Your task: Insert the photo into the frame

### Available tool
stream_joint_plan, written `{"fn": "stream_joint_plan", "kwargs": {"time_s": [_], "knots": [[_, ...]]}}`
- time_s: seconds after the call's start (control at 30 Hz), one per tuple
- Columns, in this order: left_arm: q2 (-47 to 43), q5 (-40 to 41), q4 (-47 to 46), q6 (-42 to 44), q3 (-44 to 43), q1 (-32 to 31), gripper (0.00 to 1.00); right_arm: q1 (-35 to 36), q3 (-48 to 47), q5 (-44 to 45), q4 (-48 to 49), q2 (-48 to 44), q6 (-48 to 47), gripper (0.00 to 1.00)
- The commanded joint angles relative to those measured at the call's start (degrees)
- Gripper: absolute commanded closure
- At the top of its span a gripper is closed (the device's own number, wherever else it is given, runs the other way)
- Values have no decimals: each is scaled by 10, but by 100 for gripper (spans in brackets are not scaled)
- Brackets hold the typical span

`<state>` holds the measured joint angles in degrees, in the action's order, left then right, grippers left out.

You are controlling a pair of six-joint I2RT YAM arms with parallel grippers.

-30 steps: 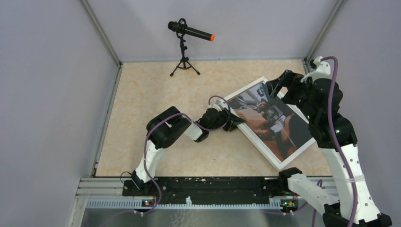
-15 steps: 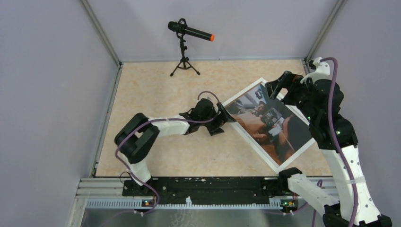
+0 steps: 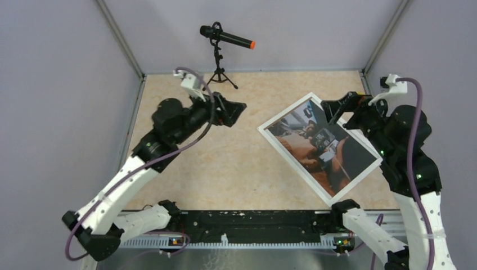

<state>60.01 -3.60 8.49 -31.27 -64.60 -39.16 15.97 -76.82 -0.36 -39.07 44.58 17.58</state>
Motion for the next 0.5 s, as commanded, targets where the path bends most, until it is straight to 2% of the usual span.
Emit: {"fn": "stream_joint_plan", "kwargs": {"time_s": [0.0,0.17,0.47], "knots": [[-66,47,68,214,-109,-2,1,-1,-46,-16,21,-33,-8,1],[-107,67,87,251,-180,-2,1,-1,-54,-36,34,-59,-4,1],[-150,119,48,289,-182,-2,1,-1,-51,-33,67,-88,-19,1]]}}
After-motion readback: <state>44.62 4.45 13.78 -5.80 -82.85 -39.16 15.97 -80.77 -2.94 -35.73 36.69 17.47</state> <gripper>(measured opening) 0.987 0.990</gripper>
